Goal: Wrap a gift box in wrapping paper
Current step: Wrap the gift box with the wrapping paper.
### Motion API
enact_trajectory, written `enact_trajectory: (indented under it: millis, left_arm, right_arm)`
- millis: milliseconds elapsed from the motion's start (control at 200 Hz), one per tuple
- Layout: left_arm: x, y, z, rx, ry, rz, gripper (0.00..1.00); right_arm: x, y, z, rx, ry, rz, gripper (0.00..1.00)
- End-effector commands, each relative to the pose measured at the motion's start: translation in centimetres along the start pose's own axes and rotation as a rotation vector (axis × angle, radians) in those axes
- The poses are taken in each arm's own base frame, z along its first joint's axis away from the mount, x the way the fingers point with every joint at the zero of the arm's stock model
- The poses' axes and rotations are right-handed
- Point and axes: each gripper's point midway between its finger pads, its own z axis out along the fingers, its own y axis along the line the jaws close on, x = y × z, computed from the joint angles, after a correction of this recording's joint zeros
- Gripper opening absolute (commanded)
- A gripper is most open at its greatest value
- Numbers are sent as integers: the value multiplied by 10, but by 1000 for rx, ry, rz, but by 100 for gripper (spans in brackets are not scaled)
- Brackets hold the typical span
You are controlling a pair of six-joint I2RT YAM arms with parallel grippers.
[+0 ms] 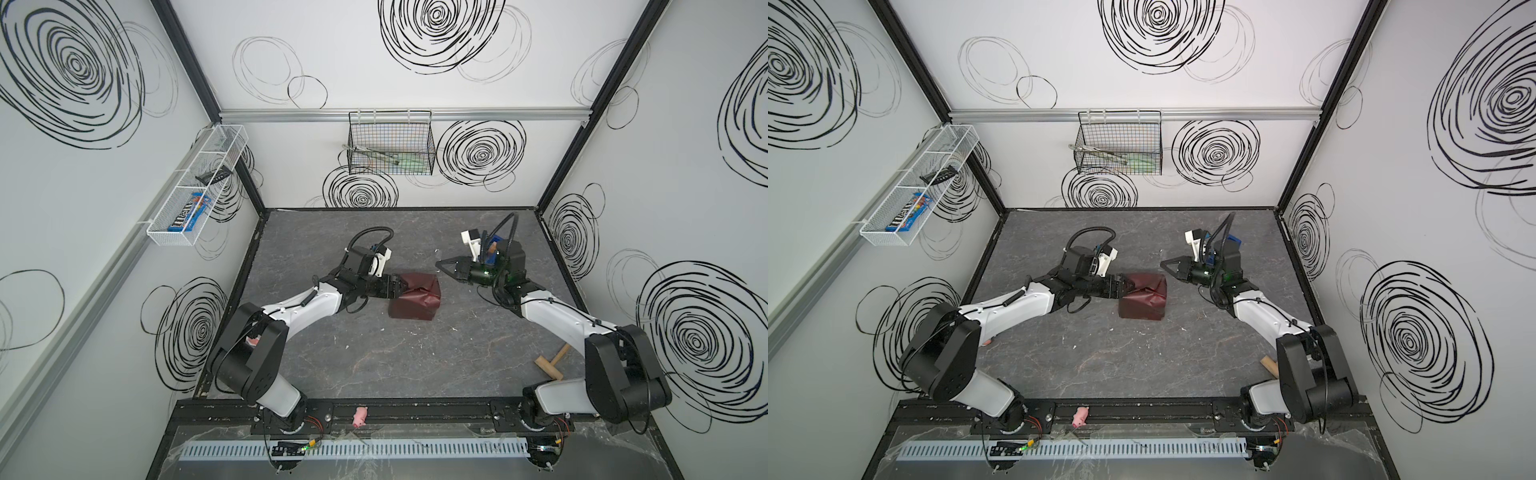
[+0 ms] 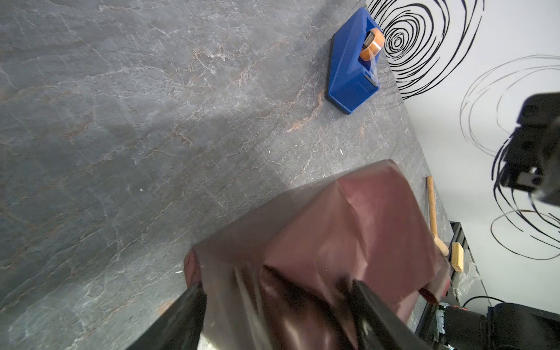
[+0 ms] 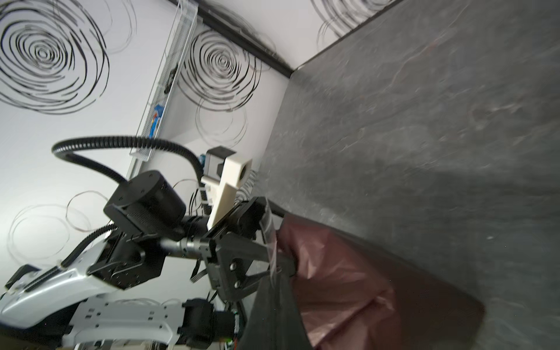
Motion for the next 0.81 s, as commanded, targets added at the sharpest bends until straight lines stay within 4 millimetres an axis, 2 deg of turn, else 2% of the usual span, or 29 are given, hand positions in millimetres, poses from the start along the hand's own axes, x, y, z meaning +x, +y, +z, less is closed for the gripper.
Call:
enact_trajectory:
  millis: [0, 265, 525, 630, 800]
  left_arm:
    - [53, 41, 1, -165, 154, -49, 78]
    - [51, 40, 2, -159, 153, -49, 78]
    - [52, 39, 3, -149, 153, -54, 78]
    - [52, 39, 3, -149, 152, -53, 78]
    - [51, 38, 2, -146, 149, -52, 78]
  right_arm:
    - [18, 28, 11, -74, 130, -30, 0]
    - [41, 27, 24, -44, 232, 71, 0]
    - [62, 8, 31, -18, 283, 145, 0]
    - [60, 15, 32, -17, 264, 120, 0]
    - [57, -1, 33, 34, 236, 132, 0]
